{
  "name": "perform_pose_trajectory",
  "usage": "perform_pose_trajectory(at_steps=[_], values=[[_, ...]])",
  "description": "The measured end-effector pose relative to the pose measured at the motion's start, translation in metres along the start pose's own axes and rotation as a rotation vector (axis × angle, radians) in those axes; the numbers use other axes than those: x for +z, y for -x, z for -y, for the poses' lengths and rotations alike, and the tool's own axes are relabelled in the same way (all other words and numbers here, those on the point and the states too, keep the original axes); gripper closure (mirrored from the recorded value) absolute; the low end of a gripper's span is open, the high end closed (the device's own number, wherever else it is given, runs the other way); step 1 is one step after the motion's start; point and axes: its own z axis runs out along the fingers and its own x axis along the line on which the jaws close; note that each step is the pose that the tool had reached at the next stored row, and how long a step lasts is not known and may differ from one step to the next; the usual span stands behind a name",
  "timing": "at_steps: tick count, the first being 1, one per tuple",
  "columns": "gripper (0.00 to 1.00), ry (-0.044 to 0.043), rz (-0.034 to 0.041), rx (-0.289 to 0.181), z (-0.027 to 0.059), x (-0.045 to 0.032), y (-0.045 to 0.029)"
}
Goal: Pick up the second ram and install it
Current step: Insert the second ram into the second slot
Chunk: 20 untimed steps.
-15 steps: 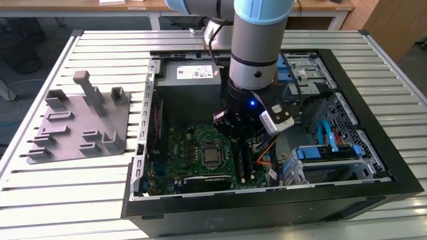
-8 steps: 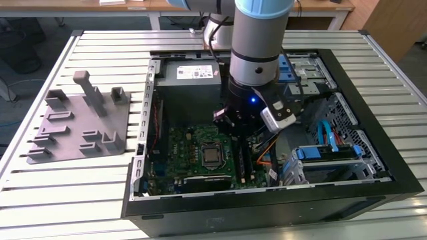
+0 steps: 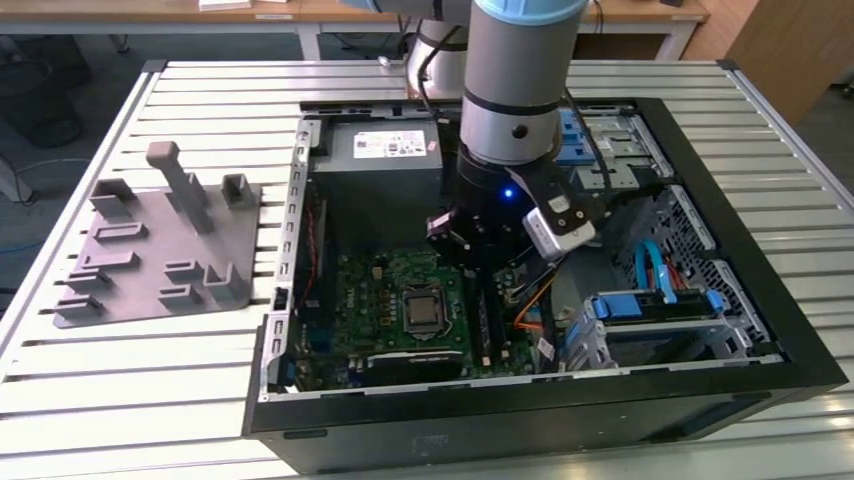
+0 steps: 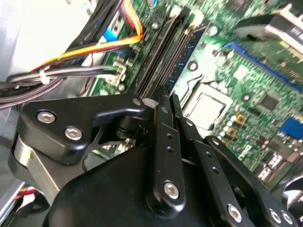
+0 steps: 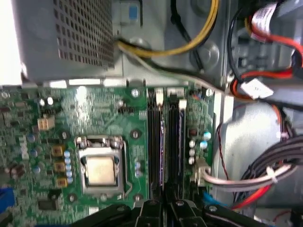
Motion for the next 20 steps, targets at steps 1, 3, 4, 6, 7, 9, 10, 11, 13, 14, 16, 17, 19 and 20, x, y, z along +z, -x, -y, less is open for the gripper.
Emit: perform_pose_trajectory(at_steps=[1, 3, 4, 6, 7, 9, 10, 11, 13, 14, 16, 17, 19, 20], values=[[0.86, -0.0183, 0.0004, 0.0, -0.0003, -0.0002, 0.0], [0.86, -0.0493, 0.001, 0.001, -0.0014, -0.0005, -0.0001], [0.86, -0.0531, 0.001, 0.001, -0.0023, -0.0007, -0.0001], [0.86, -0.0622, 0.0013, 0.001, -0.0059, -0.001, -0.0001], [0.86, -0.0656, 0.0013, 0.001, -0.0083, -0.0011, -0.0002], [0.86, -0.0708, 0.0015, 0.001, -0.0126, -0.0008, -0.0003], [0.86, -0.0713, 0.0015, 0.001, -0.0138, -0.0002, -0.0003], [0.86, -0.0724, 0.0016, 0.001, -0.0148, 0.0008, -0.0003], [0.86, -0.0769, 0.0016, 0.001, -0.0168, 0.0028, -0.0004], [0.86, -0.0806, 0.0017, 0.001, -0.0177, 0.0037, -0.0004], [0.86, -0.093, 0.002, 0.001, -0.0184, 0.0045, -0.0004], [0.86, -0.0969, 0.0021, 0.001, -0.0189, 0.0049, -0.0004], [0.86, -0.0987, 0.002, 0.001, -0.02, 0.0056, -0.0004], [0.86, -0.0986, 0.002, 0.001, -0.0209, 0.0061, -0.0004]])
